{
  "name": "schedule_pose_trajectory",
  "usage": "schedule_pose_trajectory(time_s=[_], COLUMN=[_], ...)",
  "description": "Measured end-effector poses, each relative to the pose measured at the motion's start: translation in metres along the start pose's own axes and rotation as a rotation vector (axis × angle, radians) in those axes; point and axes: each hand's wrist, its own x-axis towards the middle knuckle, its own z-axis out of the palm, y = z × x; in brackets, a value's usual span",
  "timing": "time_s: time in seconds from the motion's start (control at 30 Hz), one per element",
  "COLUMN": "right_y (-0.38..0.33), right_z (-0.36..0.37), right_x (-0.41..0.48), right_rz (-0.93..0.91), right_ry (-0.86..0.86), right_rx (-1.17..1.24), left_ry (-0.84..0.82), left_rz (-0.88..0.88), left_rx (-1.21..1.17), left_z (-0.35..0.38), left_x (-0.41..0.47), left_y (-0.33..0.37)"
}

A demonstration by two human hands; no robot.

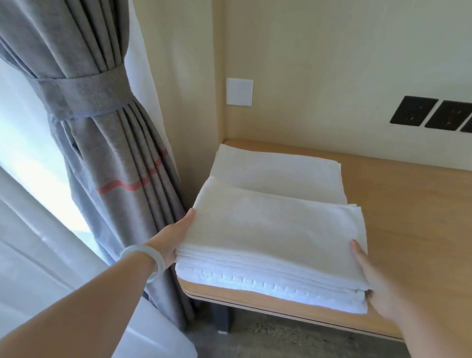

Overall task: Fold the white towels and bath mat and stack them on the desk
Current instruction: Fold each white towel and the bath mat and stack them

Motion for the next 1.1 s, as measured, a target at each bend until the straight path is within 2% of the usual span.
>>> schedule_pose_trajectory(time_s=[0.2,0.4,0.63,0.87,0.97,1.1], right_y=[-0.001,-0.006,-0.005,-0.012,-0.012,-0.017], right_z=[-0.005,-0.013,-0.017,-0.017,-0.017,-0.015], right_x=[-0.011,-0.023,-0.016,-0.014,-0.012,-0.017], right_rz=[0.006,-0.007,-0.005,0.043,0.055,0.099], right_ry=[-0.114,-0.098,-0.12,-0.162,-0.167,-0.203], right_rx=[0.139,0.135,0.144,0.229,0.26,0.328], left_ry=[-0.049,-0.068,-0.012,-0.05,-0.127,-0.106], left_rz=[-0.037,-0.071,-0.136,-0.18,-0.175,-0.179], left_rx=[0.068,0.113,0.24,0.029,-0.009,-0.08], left_z=[-0.008,-0.009,-0.011,-0.009,-0.009,-0.012], left_x=[0.016,0.033,0.025,0.023,0.024,0.031], left_y=[-0.011,-0.015,-0.003,-0.009,-0.007,-0.013])
